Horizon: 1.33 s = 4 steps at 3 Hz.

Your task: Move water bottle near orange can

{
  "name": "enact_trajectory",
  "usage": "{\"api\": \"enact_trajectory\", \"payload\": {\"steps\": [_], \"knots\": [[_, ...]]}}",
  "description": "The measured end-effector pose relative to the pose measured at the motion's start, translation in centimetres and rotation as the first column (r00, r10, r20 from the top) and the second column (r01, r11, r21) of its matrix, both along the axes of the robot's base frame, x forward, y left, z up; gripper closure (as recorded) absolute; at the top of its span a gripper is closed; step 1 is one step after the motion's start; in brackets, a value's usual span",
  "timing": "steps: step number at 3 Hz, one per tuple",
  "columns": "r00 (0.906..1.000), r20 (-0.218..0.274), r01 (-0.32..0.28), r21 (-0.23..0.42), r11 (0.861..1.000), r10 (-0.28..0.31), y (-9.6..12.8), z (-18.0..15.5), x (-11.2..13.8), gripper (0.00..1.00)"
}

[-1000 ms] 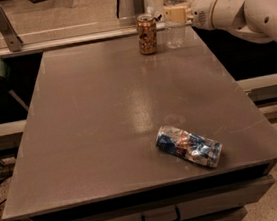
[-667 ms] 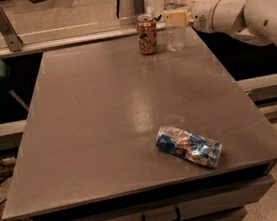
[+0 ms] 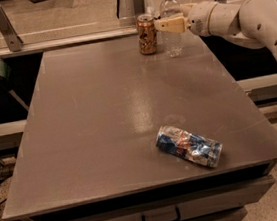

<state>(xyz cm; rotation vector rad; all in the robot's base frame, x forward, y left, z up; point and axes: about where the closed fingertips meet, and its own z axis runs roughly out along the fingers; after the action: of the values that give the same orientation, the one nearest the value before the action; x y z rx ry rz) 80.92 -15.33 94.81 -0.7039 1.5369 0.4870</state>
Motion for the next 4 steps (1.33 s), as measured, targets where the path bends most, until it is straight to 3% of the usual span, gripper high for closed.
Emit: {"api": "enact_trajectory", "payload": {"steps": [1,3,4], "knots": [[0.9999,0.000,-0.014,0.001,1.000,0.014,0.6,-0.4,0.6,0.00],[1.0000,0.006,-0.006,-0.004,1.000,0.006,0.1,-0.1,0.1,0.00],[0.9986,0.047,0.026,-0.049,0.998,-0.023,-2.4,2.6,-2.7,0.00]]}}
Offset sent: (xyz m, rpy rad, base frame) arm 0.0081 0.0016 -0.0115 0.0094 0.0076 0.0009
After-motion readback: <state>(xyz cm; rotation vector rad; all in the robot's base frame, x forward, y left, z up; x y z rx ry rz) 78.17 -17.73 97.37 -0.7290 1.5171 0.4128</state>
